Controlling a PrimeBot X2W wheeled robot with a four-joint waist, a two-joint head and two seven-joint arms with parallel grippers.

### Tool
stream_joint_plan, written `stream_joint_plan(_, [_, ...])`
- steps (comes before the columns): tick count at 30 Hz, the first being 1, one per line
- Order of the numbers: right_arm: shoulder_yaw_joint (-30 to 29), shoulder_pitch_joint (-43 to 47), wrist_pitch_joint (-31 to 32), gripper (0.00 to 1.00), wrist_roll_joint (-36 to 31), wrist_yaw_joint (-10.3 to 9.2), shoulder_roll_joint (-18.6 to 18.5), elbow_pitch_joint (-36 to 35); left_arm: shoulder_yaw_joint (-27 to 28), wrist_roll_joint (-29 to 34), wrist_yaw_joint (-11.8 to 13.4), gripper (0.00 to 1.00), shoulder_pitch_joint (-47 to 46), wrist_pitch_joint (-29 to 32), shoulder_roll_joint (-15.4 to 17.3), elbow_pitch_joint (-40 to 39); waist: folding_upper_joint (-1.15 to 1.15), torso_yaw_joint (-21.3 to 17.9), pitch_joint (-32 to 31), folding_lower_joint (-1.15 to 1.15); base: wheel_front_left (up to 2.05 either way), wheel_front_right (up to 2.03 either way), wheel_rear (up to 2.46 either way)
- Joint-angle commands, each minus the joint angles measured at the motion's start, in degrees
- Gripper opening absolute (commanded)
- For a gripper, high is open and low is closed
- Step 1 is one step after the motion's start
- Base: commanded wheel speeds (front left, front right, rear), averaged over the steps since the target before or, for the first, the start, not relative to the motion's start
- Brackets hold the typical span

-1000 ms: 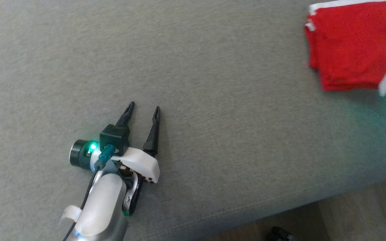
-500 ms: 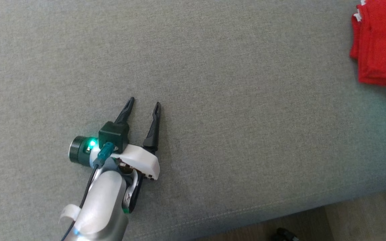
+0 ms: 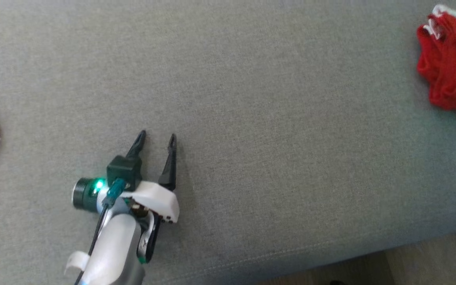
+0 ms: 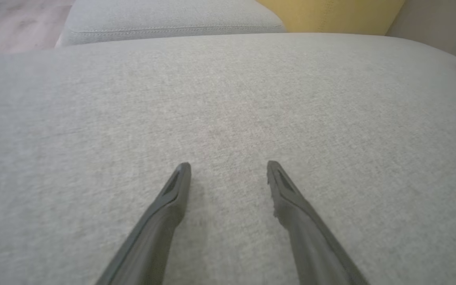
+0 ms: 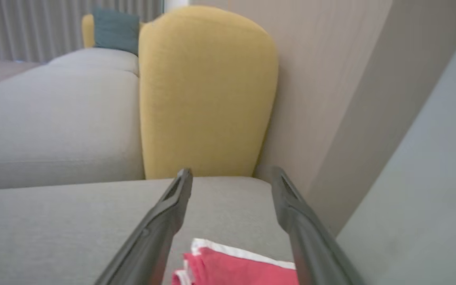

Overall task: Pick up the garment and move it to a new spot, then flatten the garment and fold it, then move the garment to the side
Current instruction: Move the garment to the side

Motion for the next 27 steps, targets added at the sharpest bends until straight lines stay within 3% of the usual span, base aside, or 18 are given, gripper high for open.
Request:
stream_joint_plan(1, [2.71,2.79,-0.61,1.00,1.51,-0.05,1.94,-4.37,2.12,-0.43,0.75,1.00,0.26,-0.28,0.90,-1.65,0.00,0.86,-1.56,0.00,0.00,0.00,0.00])
stream_joint_plan(12, [11.06,13.61,-0.62,1.00,10.21,-0.05,7.99,-13.33,3.41,-2.39,2.67,1.00,3.09,-0.28,0.90,-2.84,0.00,6.30,-6.29,0.00,0.00,0.00,0.00])
stream_joint_plan(27, [14.90,27.94,-0.62,1.00,14.22,-0.05,13.33,-17.64,7.49,-3.74,4.41,1.00,7.07,-0.28,0.90,-4.29,0.00,11.71,-10.93,0.00,0.00,0.00,0.00])
